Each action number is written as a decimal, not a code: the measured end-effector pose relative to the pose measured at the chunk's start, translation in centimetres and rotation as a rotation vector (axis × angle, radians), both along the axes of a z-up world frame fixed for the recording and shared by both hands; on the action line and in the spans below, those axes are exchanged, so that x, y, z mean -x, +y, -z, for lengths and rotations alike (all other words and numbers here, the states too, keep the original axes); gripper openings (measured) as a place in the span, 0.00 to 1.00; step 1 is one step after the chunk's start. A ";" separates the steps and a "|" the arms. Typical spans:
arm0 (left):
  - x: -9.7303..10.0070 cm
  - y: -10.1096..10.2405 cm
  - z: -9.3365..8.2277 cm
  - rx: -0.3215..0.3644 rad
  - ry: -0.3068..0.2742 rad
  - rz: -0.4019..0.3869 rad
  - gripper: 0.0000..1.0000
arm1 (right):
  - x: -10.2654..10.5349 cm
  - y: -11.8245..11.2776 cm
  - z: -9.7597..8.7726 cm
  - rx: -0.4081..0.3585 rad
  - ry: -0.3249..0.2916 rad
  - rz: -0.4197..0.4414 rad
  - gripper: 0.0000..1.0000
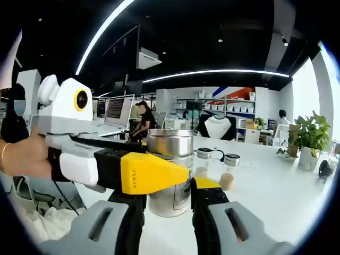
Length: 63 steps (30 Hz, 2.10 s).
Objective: Rotate the seasoning bottle until the label or dispensing opening points toward the visible target arrow and the bottle remains upright within the marked orientation range
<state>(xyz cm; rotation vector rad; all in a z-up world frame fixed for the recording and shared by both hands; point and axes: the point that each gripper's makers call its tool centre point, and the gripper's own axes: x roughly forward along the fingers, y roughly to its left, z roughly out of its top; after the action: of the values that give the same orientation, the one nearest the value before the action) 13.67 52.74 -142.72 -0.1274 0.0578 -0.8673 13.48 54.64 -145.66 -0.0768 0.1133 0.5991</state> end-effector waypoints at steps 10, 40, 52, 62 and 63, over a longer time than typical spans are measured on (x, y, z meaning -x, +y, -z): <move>0.5 0.7 0.1 -0.038 -0.002 0.104 0.34 | 0.8 0.4 0.3 0.079 -0.021 -0.174 0.31; 0.0 0.4 -1.0 -0.075 -0.047 -0.034 0.37 | 0.2 0.7 -0.3 0.032 -0.031 -0.010 0.29; 0.4 0.6 -2.0 -0.086 -0.084 0.054 0.36 | 0.9 0.4 -1.6 0.046 -0.095 -0.168 0.29; 2.5 0.2 -2.1 -0.073 -0.045 0.281 0.36 | 2.3 1.1 -1.7 -0.024 -0.032 -0.285 0.31; 2.5 0.1 -2.1 -0.075 -0.045 0.281 0.36 | 2.4 1.1 -1.6 -0.016 -0.037 -0.284 0.31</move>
<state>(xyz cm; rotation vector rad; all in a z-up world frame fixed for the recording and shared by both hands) 11.14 52.85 -140.63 -0.0291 0.0667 -1.1467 11.09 55.78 -144.03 -0.0895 0.0619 0.8816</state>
